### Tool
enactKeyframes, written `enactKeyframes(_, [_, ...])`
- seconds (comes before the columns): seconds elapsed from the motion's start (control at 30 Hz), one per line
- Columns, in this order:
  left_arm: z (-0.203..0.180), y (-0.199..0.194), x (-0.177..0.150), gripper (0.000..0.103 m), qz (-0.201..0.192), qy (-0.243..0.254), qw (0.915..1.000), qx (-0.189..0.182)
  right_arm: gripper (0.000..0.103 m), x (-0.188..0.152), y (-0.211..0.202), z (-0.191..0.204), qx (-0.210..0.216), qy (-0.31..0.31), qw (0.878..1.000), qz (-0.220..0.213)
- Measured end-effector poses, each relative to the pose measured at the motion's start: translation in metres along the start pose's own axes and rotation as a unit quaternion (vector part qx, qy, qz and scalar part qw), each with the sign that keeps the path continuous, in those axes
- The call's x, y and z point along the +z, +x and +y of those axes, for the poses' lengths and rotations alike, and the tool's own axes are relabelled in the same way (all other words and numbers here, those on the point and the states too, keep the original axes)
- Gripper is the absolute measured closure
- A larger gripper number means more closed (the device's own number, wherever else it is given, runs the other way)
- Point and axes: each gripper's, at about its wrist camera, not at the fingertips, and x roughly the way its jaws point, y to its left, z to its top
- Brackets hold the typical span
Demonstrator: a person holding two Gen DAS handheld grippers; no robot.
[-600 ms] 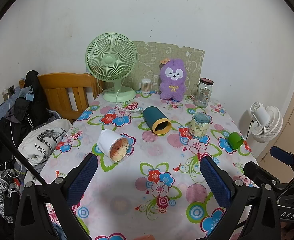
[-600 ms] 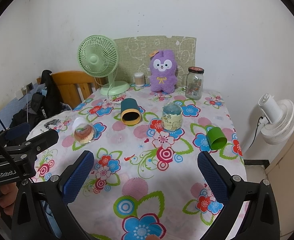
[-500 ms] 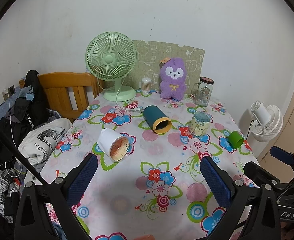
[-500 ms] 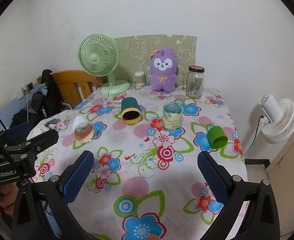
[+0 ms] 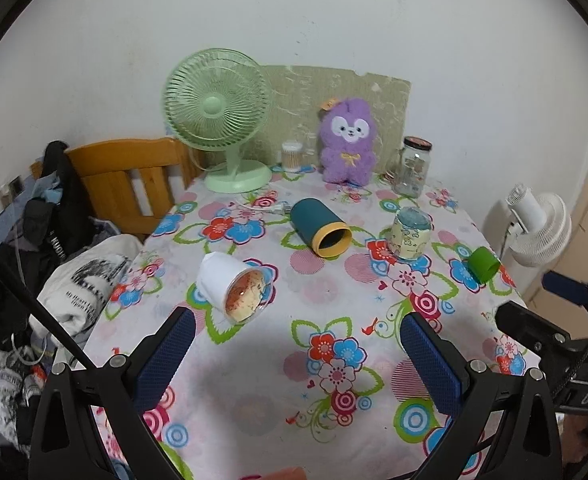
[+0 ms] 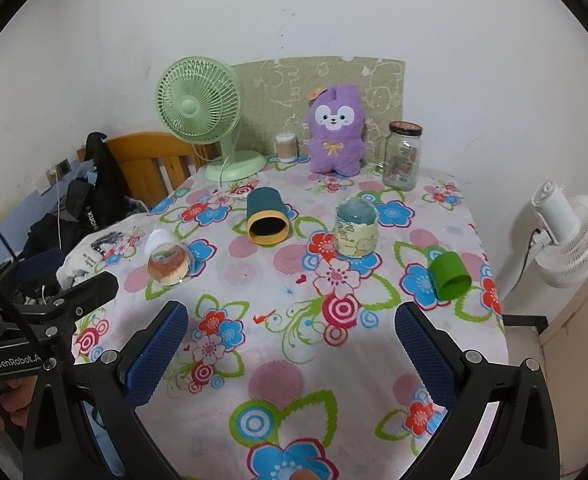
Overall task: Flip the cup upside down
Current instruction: 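Move the right tool toward the teal cup lying on its side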
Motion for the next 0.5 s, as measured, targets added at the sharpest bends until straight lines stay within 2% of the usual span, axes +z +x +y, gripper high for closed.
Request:
enactKeyframes(0.1, [0.01,0.014,0.011,0.0,0.018,0.012,0.9997,-0.014,0.0,0.011,0.013,0.004,0.002,-0.01,1.0,0.008])
enactKeyframes(0.3, [0.028,0.044,0.033,0.0,0.041,0.045,0.9981,-0.004,0.0,0.038,0.044,0.014,0.008,-0.04,0.999,0.02])
enactKeyframes(0.5, [0.039,0.079,0.052,0.0,0.062,0.082,0.9946,-0.014,0.0,0.068,0.09,0.023,0.026,-0.057,0.997,0.043])
